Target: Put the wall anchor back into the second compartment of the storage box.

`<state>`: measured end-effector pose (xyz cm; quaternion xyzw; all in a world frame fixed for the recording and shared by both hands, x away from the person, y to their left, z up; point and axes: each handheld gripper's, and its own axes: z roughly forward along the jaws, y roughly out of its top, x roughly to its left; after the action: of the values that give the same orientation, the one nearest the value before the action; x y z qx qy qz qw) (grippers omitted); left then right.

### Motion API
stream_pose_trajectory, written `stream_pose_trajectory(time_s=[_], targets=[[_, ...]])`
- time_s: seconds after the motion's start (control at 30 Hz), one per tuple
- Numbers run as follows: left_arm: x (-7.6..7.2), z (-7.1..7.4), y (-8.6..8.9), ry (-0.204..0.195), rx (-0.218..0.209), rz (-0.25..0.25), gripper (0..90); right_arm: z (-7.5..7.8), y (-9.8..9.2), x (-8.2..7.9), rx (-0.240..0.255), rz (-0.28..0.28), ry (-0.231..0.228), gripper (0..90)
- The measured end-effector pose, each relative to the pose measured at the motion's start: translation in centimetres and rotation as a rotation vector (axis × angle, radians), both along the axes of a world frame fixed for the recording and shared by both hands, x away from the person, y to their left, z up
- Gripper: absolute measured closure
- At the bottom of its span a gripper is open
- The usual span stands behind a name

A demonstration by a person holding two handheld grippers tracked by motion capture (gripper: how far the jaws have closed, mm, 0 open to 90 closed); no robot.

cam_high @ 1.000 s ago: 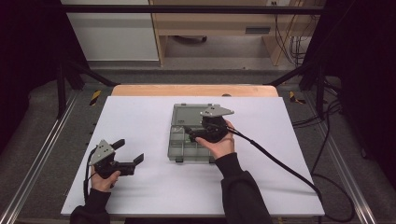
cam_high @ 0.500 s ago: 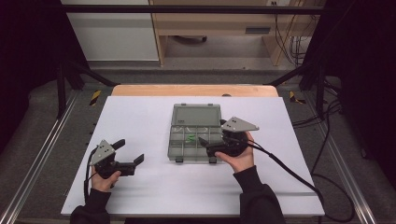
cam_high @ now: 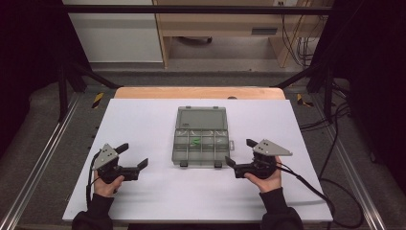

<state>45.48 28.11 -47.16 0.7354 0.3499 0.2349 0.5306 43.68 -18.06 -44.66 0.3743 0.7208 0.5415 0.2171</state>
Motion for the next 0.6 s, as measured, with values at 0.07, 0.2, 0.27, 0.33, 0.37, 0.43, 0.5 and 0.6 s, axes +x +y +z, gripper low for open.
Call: stream_pose_trajectory(time_s=[0.07,0.2,0.27,0.33,0.37,0.43,0.5,0.6], targets=[[0.0,0.0,0.0,0.000,0.001,-0.002,1.0,-0.5,-0.8,-0.4,0.003,-0.001,0.001,0.5],[0.0,0.0,-0.1,0.000,0.004,-0.005,1.0,-1.4,-2.1,-1.0,0.009,0.004,-0.005,0.5],[0.0,0.0,-0.1,0.000,0.002,-0.006,0.9,-1.6,-2.7,-1.3,0.033,0.004,-0.004,0.5],[-0.1,0.0,-0.1,-0.001,0.002,-0.006,0.9,-1.7,-3.0,-1.4,0.045,0.004,-0.005,0.5],[-0.1,0.0,-0.1,-0.001,0.002,-0.007,1.0,-1.8,-3.2,-1.6,0.049,0.001,-0.008,0.5],[-0.1,0.0,-0.1,-0.001,0.003,-0.008,1.0,-2.1,-3.6,-1.7,0.051,-0.007,-0.008,0.5],[-0.1,0.0,-0.2,-0.001,0.003,-0.010,1.0,-2.2,-3.7,-1.7,0.044,-0.013,-0.008,0.5],[-0.1,0.0,-0.2,-0.004,0.003,-0.011,1.1,-2.8,-4.2,-1.7,0.049,-0.030,0.005,0.5]])
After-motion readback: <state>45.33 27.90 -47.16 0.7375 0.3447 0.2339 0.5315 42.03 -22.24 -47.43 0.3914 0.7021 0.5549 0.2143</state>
